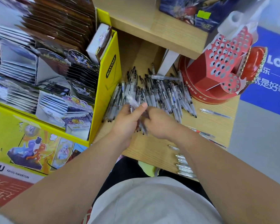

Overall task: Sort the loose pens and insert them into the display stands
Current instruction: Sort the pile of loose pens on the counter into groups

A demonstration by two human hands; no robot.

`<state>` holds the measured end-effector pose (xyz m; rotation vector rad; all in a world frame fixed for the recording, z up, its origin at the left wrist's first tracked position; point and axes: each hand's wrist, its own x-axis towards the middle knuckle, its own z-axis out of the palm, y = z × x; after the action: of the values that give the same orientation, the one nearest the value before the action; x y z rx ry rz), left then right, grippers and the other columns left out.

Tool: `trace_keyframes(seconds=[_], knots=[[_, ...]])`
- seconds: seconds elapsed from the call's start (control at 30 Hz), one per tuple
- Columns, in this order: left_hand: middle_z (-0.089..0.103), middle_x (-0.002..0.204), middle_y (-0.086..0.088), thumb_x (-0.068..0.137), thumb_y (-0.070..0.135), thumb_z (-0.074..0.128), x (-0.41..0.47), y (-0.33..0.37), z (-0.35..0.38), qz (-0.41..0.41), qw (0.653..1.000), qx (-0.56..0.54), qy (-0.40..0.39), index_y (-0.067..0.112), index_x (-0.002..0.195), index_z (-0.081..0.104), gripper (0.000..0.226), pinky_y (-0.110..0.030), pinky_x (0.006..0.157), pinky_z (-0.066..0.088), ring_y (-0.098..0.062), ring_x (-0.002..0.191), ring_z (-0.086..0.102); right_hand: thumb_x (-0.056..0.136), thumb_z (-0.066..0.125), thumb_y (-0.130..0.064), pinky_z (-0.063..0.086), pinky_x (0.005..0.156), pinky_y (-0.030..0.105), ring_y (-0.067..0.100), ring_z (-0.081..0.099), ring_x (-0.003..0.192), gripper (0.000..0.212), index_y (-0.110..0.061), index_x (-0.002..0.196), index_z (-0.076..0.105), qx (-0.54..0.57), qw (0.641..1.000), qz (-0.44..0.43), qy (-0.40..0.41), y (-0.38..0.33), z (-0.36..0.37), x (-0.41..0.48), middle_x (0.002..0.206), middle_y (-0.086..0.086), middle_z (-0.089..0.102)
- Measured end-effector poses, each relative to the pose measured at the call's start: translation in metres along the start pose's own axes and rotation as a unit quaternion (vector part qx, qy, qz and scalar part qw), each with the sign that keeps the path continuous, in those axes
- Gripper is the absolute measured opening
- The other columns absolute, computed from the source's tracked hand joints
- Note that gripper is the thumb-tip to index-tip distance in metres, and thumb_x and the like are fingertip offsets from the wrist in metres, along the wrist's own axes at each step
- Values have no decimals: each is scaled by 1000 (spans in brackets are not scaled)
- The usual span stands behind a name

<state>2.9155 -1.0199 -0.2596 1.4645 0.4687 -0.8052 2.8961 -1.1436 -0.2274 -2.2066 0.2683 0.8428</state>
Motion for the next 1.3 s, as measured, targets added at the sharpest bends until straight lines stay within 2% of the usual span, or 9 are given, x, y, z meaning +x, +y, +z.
trace_keyframes(seconds=[0.1, 0.17, 0.27, 0.37, 0.57, 0.8, 1.0, 1.17, 1.3], knots=[[58, 58, 2, 96, 35, 66, 0, -4, 3, -27, 999, -21, 30, 12, 83, 61, 27, -25, 44, 37, -13, 49, 49, 101, 51, -24, 53, 80, 42, 29, 62, 91, 13, -13, 107, 54, -50, 998, -25, 9, 0, 7, -1, 99, 6, 63], [56, 54, 1, 97, 31, 64, 0, -5, 0, -55, 994, -67, 68, 13, 76, 59, 28, -21, 40, 34, -13, 45, 48, 99, 53, -30, 50, 75, 38, 27, 61, 88, 12, -19, 100, 48, -69, 997, -44, 1, -2, 9, -1, 90, 0, 59], [62, 62, -6, 99, 26, 62, 3, -9, -12, -83, 983, -144, 84, 9, 79, 63, 26, -28, 49, 44, -22, 56, 59, 98, 52, -47, 52, 75, 38, 22, 61, 86, 31, -17, 105, 57, -105, 992, -65, -27, -5, 10, 2, 93, 0, 63], [62, 69, -9, 102, 25, 57, 3, -13, -28, -95, 976, -190, 50, 6, 89, 63, 25, -38, 62, 52, -26, 63, 62, 102, 39, -53, 50, 68, 35, 19, 62, 72, 48, -15, 86, 65, -105, 993, -58, 5, -7, 1, 14, 80, 3, 66], [48, 61, -3, 101, 16, 59, -4, -19, -54, -112, 985, -125, 25, 10, 88, 59, 14, -29, 48, 47, -17, 49, 49, 100, 54, -37, 49, 67, 29, 22, 63, 76, 31, -12, 96, 72, -30, 988, -9, 148, -10, -10, 68, 86, 4, 69], [53, 67, -4, 100, 15, 61, -6, -24, -67, -98, 988, -120, 1, 12, 94, 59, 7, -27, 48, 46, -19, 53, 47, 95, 62, -43, 45, 62, 27, 28, 64, 76, 35, -8, 90, 66, -60, 976, 94, 189, -17, -1, 108, 84, 9, 65], [53, 69, -6, 100, 15, 61, -4, -24, -67, -84, 989, -118, 17, 6, 91, 61, 12, -31, 50, 49, -20, 54, 51, 93, 60, -15, 40, 53, 23, 29, 66, 74, 26, -10, 69, 53, -58, 976, 128, 167, -17, -2, 115, 73, 9, 60], [54, 67, -6, 101, 15, 60, 0, -27, -66, -67, 991, -96, 62, 4, 97, 59, 12, -32, 51, 50, -19, 51, 51, 85, 73, -42, 45, 57, 27, 26, 65, 69, 37, -11, 73, 57, -55, 978, 111, 166, -18, 4, 110, 75, 7, 63], [57, 72, -10, 101, 15, 59, 4, -31, -63, -44, 993, -48, 101, 6, 99, 63, 10, -36, 59, 50, -18, 51, 51, 83, 75, -46, 39, 51, 25, 25, 66, 66, 38, -12, 75, 59, -51, 978, 97, 178, -18, 13, 105, 67, 4, 60]])
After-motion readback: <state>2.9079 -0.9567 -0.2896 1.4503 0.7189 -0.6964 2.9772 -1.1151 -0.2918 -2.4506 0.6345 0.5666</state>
